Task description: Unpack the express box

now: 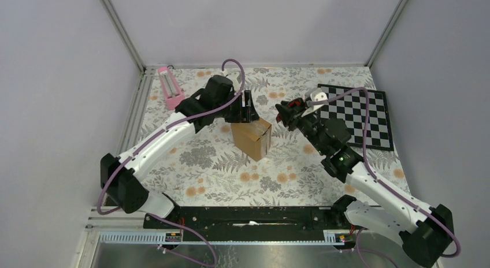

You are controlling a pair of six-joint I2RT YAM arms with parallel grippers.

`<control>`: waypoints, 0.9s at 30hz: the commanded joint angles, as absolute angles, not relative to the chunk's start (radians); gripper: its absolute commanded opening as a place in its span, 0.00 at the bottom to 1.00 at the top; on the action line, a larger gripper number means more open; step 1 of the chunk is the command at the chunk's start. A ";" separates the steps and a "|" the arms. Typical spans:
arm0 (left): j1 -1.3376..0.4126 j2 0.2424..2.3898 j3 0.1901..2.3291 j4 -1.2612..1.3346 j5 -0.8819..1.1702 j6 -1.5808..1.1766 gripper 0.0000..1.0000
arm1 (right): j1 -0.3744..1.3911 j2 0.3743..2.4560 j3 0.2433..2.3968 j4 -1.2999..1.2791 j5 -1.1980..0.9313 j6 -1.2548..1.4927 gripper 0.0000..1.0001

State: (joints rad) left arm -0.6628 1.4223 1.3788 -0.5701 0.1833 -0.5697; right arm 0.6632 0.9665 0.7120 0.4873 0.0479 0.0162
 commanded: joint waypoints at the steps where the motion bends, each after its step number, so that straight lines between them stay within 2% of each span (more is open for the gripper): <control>1: -0.666 1.435 1.382 -0.560 0.077 -0.529 0.63 | 0.735 0.868 0.651 0.484 0.034 0.076 0.00; 4: -0.666 1.434 1.380 -0.583 -0.034 -0.496 0.64 | 0.776 0.832 0.617 0.504 0.045 0.091 0.00; 12: -0.667 1.478 1.375 -0.626 -0.152 -0.407 0.65 | 0.836 0.836 0.514 0.684 0.121 0.036 0.00; 19: -0.667 1.504 1.343 -0.598 -0.153 -0.377 0.67 | 0.838 0.877 0.454 0.884 0.129 0.023 0.00; 27: -0.664 1.514 1.309 -0.588 -0.165 -0.371 0.67 | 0.837 0.927 0.429 0.984 0.134 0.006 0.00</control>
